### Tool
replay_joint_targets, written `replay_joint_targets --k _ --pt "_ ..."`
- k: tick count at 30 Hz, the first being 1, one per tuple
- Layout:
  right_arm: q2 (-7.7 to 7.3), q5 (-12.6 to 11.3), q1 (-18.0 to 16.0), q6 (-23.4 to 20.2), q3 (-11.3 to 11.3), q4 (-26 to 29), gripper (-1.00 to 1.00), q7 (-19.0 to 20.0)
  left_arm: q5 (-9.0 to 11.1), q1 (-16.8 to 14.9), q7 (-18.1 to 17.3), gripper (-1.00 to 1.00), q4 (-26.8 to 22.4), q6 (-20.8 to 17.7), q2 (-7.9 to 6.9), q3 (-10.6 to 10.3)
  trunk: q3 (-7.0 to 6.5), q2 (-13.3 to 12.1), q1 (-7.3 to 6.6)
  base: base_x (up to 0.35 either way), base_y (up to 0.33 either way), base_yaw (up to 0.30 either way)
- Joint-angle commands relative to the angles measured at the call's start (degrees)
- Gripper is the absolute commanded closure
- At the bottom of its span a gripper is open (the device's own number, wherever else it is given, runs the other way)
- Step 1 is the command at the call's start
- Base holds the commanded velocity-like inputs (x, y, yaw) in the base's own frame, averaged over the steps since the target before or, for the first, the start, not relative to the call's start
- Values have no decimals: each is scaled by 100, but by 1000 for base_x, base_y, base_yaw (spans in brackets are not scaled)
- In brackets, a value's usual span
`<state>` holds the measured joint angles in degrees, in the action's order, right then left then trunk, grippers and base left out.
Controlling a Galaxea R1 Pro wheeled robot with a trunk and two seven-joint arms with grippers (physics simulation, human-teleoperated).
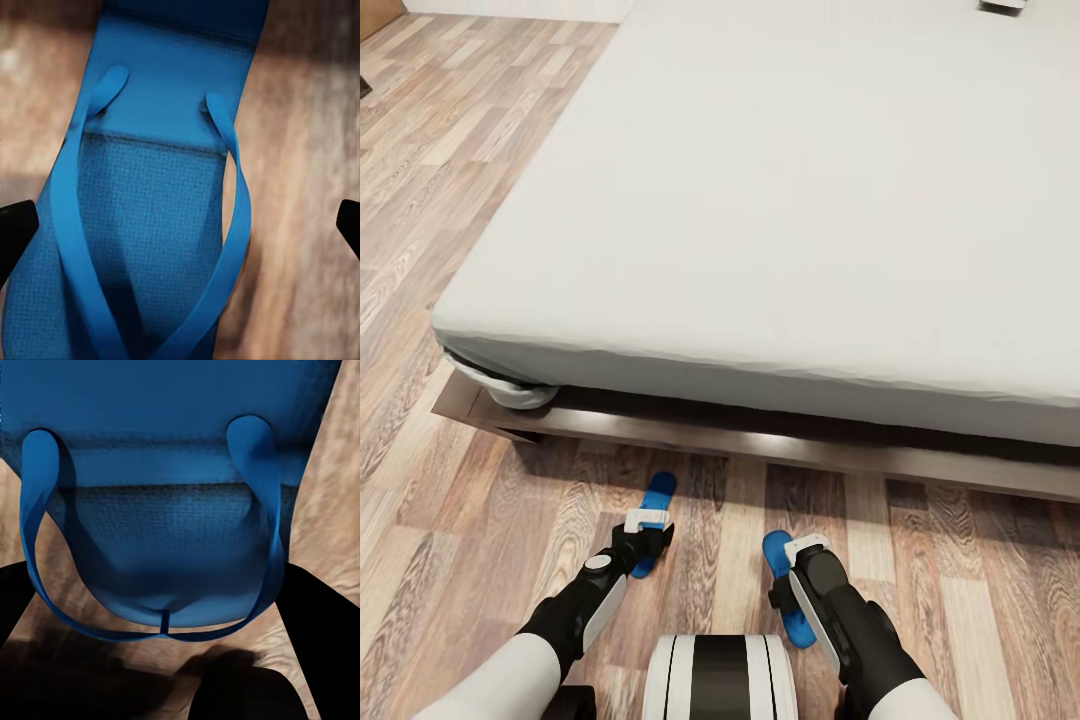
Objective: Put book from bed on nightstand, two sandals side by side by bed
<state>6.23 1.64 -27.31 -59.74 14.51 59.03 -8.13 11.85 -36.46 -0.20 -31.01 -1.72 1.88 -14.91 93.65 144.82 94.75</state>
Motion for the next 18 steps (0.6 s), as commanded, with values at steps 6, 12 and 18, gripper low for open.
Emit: replay_joint_targets --k 6,12,18 --pt "-5 1 -2 -26 6 -2 100 -19 55 -1 2 -100 -9 -14 -3 -20 3 1 -1 0 0 0" --pt "-7 9 -2 -26 -5 -5 100 -18 49 -1 -5 -100 -10 -52 -3 -21 3 1 -1 0 0 0" --pt "-13 18 -2 -26 -12 -2 100 -39 44 -1 -6 -100 -2 -75 -3 -21 -64 -3 -9 0 0 0"
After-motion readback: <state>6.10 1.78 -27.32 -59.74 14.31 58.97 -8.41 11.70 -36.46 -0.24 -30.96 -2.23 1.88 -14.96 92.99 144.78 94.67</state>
